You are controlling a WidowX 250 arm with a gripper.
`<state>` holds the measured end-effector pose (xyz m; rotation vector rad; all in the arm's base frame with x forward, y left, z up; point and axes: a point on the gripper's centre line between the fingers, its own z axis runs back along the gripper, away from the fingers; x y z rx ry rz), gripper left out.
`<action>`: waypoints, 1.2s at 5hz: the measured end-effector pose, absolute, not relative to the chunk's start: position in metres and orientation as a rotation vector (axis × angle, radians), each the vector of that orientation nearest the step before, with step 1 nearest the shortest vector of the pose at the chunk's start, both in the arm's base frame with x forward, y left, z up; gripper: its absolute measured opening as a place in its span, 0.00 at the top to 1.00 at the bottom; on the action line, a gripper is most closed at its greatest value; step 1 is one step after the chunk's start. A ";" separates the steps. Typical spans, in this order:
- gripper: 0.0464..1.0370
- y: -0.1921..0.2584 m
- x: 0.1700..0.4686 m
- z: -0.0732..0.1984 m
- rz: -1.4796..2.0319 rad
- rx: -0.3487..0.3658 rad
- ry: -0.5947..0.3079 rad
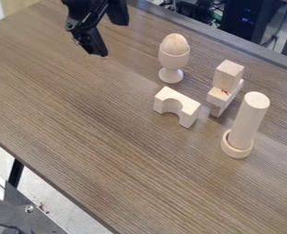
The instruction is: Put the cylinder on top of the cube
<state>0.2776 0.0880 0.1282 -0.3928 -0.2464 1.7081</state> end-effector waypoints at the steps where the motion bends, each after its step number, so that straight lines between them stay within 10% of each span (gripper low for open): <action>1: 0.04 0.087 0.276 0.120 1.711 -0.379 -0.218; 6: 0.04 0.009 0.313 0.134 0.894 -0.188 -0.165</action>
